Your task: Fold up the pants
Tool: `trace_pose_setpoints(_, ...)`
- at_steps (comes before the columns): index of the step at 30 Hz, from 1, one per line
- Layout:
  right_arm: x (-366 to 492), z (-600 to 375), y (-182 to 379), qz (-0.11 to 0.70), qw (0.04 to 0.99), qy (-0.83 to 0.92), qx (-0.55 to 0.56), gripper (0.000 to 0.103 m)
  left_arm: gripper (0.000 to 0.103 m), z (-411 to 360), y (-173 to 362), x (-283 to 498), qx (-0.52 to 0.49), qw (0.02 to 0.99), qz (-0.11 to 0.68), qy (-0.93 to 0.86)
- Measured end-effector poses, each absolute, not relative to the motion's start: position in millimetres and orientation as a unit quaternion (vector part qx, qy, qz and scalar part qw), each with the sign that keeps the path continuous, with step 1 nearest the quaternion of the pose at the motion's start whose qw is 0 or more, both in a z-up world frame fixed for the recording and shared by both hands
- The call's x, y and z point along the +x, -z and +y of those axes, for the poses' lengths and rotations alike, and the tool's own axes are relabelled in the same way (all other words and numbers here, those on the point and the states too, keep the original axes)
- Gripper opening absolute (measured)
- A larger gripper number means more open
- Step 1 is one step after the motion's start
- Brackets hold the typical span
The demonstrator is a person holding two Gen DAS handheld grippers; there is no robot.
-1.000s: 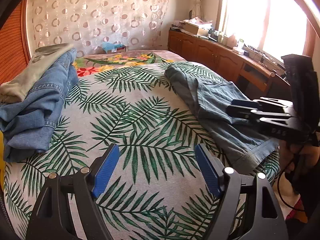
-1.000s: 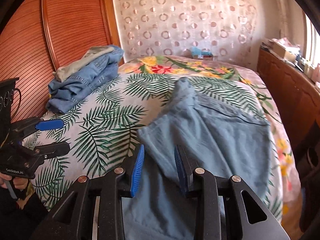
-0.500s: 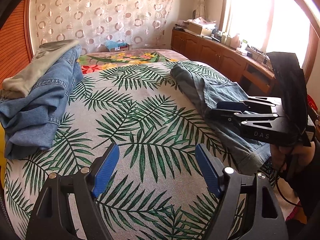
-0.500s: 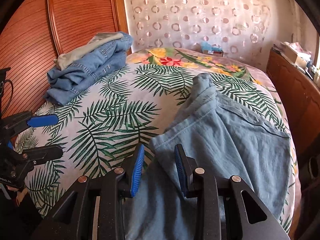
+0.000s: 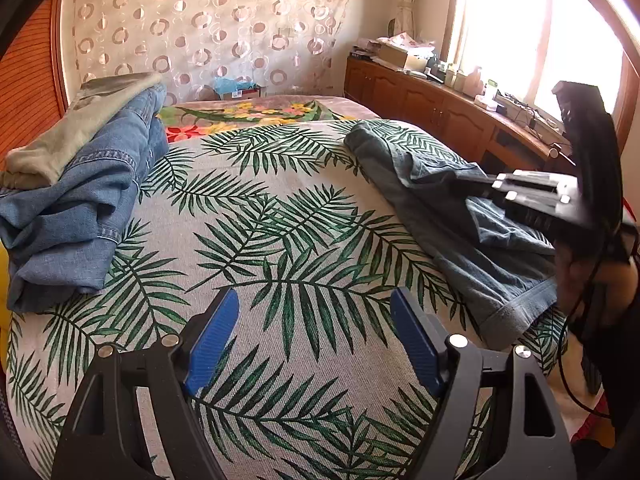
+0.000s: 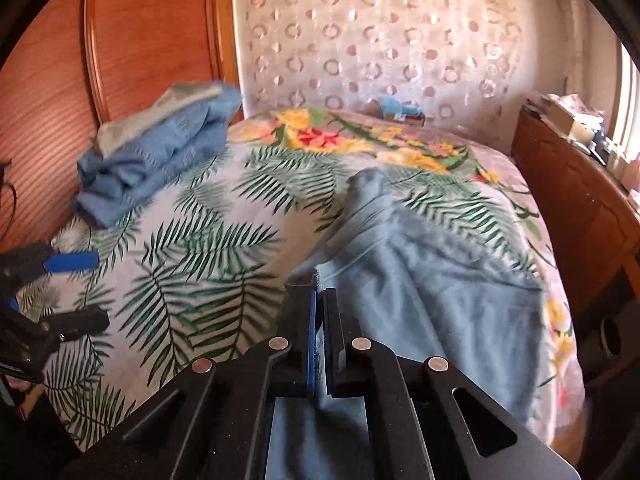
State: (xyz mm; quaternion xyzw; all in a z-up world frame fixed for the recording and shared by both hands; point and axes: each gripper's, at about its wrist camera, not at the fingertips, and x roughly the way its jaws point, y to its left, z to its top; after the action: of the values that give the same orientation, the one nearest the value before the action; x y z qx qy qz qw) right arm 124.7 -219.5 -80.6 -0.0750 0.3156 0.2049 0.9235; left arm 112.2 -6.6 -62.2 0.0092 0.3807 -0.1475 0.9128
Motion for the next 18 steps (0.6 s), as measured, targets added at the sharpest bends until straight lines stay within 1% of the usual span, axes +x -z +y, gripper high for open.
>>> trace_pose_setpoints(8, 134, -268, 65, 0.307, 0.937, -0.161, -0.051, 0.003, 0.079, -12, 62, 111, 0.014, 0.912, 0.380, 0.153)
trace_pose_setpoints(18, 169, -304, 70, 0.328, 0.939, -0.092, -0.051, 0.003, 0.079, -14, 64, 112, 0.017, 0.911, 0.382, 0.153)
